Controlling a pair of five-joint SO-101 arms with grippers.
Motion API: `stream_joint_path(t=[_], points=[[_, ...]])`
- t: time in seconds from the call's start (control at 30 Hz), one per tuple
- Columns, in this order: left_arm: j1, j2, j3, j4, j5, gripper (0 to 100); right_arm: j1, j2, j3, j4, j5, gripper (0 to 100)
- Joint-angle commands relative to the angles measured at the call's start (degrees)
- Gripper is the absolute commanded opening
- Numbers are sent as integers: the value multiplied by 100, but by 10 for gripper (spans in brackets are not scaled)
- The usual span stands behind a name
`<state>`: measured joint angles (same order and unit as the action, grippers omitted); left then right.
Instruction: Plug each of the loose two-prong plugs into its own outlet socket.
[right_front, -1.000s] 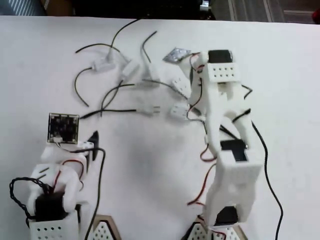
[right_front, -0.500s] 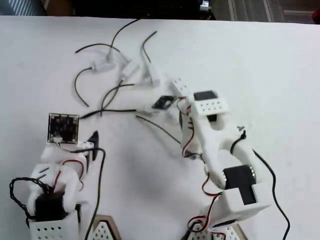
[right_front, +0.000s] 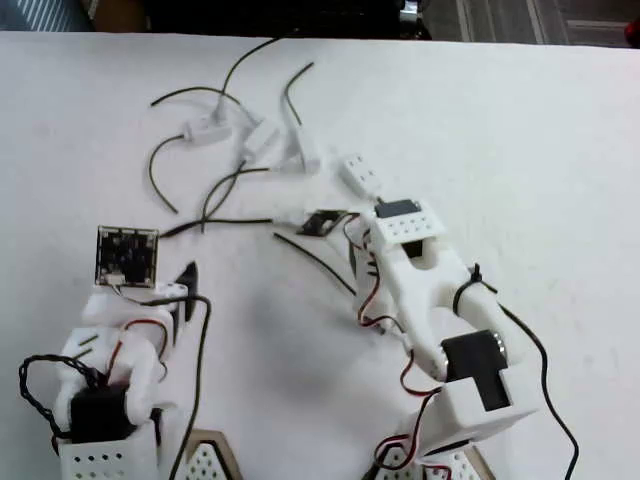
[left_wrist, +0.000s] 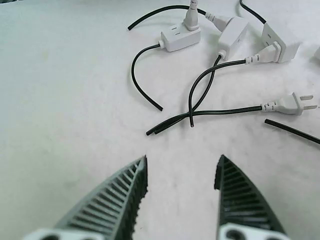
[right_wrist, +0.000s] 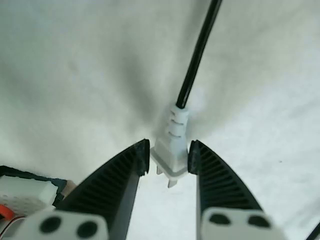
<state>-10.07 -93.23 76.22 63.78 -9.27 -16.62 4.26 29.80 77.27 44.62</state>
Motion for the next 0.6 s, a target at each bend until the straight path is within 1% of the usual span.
stream_joint_path(t=[0.0,0.17,0.43,0.57], points=[[-13,-66,9,-97,-35,226,-40,-233,-9,-84,-53,121],[-13,-66,9,-97,-35,226,-40,-145,-9,-198,-53,51],[-13,-66,9,-97,-44,226,-40,268,-35,-207,-62,47],[-13,-66,9,-97,-53,226,-40,303,-35,-207,-62,16]])
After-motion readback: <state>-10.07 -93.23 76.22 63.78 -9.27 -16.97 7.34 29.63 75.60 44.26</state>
